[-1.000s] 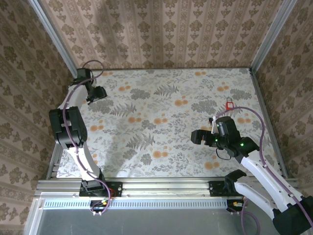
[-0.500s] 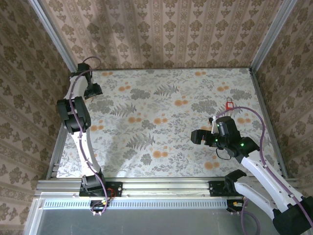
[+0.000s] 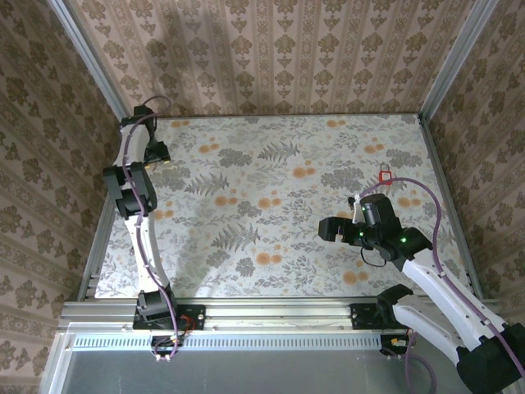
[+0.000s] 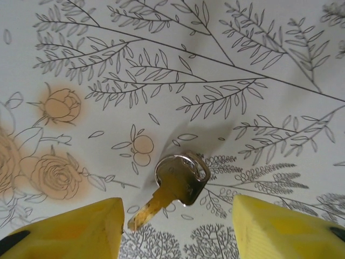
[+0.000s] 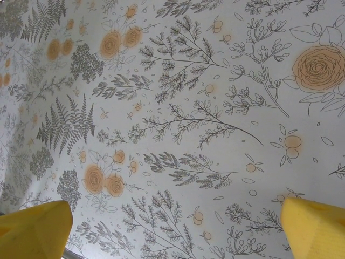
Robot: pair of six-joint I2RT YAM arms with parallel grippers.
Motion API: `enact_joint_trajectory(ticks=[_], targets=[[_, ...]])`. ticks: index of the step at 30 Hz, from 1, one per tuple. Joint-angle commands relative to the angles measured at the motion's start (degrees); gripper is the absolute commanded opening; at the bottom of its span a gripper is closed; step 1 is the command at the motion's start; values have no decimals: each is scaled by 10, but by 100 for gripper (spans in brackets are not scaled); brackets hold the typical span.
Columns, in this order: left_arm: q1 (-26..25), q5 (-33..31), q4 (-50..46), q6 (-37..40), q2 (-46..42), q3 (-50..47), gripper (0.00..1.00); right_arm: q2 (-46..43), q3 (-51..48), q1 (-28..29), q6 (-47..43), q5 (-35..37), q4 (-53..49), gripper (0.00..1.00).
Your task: Unlock with the key
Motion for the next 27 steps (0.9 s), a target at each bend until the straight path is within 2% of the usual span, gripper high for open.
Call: enact_joint_trajectory(ticks=[1, 5, 10, 13, 20, 27], targets=[[10, -7, -35, 21, 20, 34, 56, -13, 13, 3, 1, -9, -11, 100], [22, 16, -45, 18, 41, 53, 54, -21, 14, 4, 1, -5, -21, 100], [24, 15, -53, 31, 47, 56, 49, -27, 14, 4, 1, -3, -28, 100], [23, 31, -55, 35, 46, 52, 43, -28, 13, 4, 2, -2, -24, 100], [18, 43, -38, 34, 32, 6, 20, -26, 14, 4, 3, -3, -23, 100], [10, 61, -5, 41, -14, -57, 8, -26, 15, 4, -3, 1, -22, 100]])
